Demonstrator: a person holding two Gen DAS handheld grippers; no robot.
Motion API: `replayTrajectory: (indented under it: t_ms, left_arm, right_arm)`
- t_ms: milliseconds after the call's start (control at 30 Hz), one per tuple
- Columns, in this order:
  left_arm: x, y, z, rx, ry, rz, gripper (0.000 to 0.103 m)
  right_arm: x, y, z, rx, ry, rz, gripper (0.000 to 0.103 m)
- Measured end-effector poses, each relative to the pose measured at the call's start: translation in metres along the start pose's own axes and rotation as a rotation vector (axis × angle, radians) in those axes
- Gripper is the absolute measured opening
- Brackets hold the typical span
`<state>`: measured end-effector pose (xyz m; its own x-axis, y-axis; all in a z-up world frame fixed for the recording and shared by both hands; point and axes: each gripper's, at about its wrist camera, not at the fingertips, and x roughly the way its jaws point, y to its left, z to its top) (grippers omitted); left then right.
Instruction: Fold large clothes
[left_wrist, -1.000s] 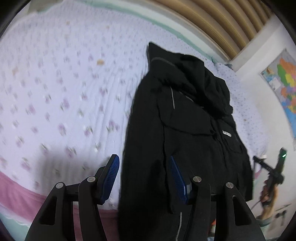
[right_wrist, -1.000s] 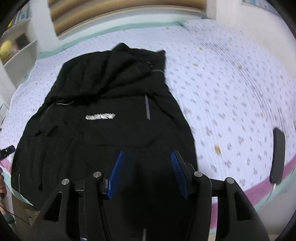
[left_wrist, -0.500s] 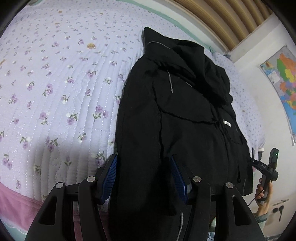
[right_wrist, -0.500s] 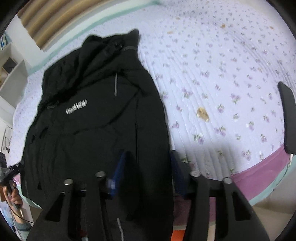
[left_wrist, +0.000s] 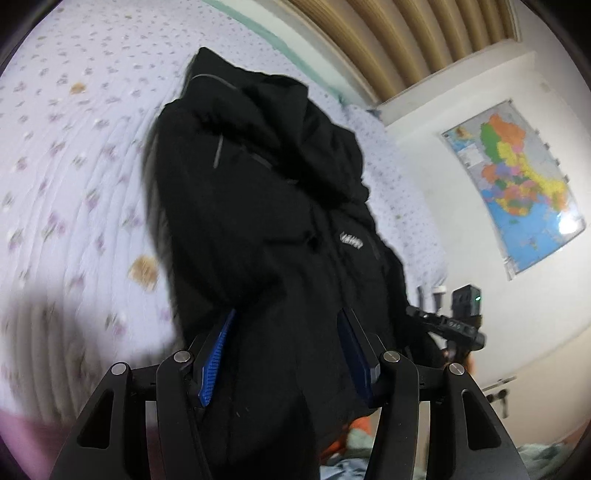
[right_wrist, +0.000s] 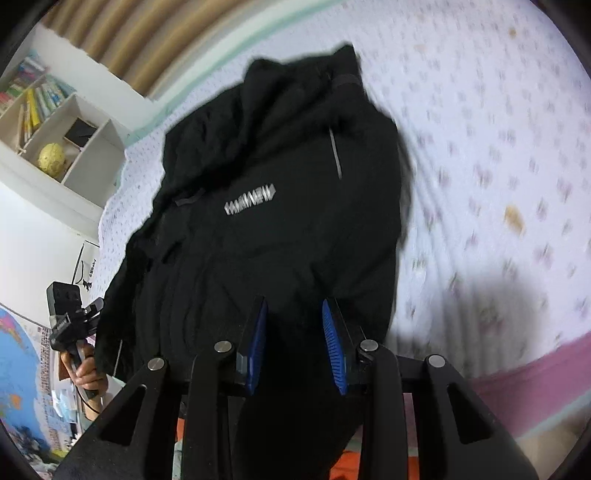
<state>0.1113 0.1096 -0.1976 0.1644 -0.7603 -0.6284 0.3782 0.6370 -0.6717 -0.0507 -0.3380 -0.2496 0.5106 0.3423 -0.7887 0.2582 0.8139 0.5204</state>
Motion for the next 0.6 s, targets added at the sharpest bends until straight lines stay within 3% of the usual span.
replayTrajectory:
  t_ms: [200,433,467,500,533,600]
  left_arm:
    - [-0.025,-0.017,-0.040,0.111,0.008,0.197,0.056]
    - [-0.025,0.000,-0.058,0.108,0.003,0.254,0.055]
    - [-0.024,-0.001,-0.058,0.108,-0.006,0.259,0.052]
    - [-0.024,0.000,-0.057,0.107,-0.017,0.263,0.037]
    - [-0.025,0.001,-0.055,0.097,-0.020,0.262,0.023]
    - [-0.029,0.002,-0.051,0.075,-0.040,0.241,0.013]
  right_arm:
    - [-0.015,0.008,-0.034,-0.067,0.013,-0.088,0.040]
    - [-0.014,0.009,-0.076,-0.128,0.078,-0.249,0.041]
    - [-0.010,0.009,-0.084,-0.131,0.093,-0.274,0.041]
    - [-0.010,0.008,-0.088,-0.131,0.091,-0.286,0.036]
    - [-0.012,0.008,-0.092,-0.128,0.076,-0.290,0.023]
    - [-0.020,0.010,-0.094,-0.131,0.041,-0.287,0.016]
